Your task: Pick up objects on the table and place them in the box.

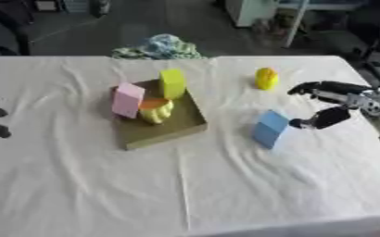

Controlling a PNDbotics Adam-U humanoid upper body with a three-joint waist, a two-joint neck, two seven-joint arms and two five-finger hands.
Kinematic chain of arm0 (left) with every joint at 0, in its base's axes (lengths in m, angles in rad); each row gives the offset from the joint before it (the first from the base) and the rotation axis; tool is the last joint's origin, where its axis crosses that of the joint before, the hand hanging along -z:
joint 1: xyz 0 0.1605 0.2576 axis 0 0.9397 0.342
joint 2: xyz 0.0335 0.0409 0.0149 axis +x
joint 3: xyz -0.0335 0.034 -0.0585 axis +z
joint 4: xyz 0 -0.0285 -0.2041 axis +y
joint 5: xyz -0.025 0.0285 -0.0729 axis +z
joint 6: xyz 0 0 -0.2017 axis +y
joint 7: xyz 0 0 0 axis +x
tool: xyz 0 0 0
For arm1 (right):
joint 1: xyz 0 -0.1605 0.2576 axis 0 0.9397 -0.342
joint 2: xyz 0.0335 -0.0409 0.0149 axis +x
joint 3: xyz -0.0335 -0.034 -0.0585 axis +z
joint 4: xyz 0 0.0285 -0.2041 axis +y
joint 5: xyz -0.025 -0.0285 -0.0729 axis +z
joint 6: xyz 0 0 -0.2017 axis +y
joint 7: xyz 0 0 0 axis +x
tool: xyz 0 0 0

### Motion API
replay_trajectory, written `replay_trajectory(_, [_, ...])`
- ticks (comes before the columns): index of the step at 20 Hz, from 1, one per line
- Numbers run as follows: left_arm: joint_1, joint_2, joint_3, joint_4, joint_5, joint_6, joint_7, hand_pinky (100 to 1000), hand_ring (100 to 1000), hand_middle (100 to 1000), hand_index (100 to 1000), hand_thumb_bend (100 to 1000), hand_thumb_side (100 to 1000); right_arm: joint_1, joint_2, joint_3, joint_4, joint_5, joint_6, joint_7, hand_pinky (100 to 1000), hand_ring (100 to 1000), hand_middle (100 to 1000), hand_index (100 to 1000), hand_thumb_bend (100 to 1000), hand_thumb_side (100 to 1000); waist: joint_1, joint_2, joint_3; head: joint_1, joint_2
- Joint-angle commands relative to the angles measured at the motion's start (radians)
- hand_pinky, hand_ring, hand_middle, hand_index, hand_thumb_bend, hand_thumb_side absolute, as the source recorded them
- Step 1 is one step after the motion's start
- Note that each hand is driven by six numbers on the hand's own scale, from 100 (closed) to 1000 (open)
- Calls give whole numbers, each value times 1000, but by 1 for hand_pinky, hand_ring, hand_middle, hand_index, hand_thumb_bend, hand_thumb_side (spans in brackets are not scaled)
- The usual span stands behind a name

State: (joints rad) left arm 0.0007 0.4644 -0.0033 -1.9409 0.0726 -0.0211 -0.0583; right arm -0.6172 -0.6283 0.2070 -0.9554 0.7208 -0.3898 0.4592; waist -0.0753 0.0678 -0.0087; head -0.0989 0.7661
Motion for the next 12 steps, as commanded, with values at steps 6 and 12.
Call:
replay_trajectory(6, [-4, -2, 4, -4, -9, 2, -18, 689, 511, 620, 782, 277, 815, -36, 6, -30, 29, 37, -18, -18, 863, 960, 957, 1000, 491, 612, 13, -18, 0, 0, 4])
replay_trajectory(12, [-4, -5, 3, -1, -13, 5, -23, 689, 510, 619, 784, 274, 819, -47, 27, -18, 19, 23, -33, -11, 857, 950, 944, 1000, 460, 617, 15, -16, 2, -4, 4])
